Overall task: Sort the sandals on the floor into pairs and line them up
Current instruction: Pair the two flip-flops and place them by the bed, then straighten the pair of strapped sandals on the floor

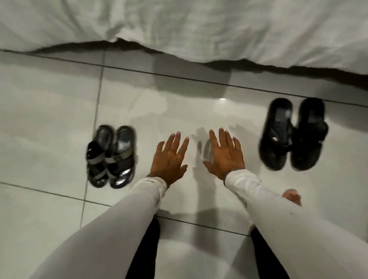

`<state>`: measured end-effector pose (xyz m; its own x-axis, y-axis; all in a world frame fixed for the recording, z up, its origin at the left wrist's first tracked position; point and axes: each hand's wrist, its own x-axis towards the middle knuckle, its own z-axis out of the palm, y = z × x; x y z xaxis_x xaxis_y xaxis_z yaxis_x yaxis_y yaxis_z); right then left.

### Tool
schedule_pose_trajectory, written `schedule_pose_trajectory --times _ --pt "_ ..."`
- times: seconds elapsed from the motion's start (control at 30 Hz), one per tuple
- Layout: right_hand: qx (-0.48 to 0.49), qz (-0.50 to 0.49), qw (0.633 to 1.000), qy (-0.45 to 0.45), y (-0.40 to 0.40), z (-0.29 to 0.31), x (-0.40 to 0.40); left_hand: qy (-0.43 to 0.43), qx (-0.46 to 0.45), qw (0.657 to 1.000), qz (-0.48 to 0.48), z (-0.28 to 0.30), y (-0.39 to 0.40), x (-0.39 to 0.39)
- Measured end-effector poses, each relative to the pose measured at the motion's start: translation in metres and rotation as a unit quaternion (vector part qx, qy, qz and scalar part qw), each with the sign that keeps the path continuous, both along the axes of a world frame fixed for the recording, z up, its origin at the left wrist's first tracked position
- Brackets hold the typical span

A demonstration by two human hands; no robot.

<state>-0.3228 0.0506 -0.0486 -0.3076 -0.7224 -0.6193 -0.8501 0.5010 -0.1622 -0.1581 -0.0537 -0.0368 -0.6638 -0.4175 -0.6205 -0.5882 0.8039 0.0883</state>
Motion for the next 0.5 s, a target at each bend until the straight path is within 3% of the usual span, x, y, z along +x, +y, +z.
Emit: schedule_pose_trajectory --times 0.27,0.5 --pt "0.032 0.006 0.995 -0.091 -0.124 -0.016 0.159 -0.02 -0.005 0.998 0.06 -0.003 -0.112 0.164" --pt "0.142 -0.021 0.96 -0.241 -0.185 -0.061 0.257 -0.138 0.005 0.983 0.124 -0.041 -0.173 0.251"
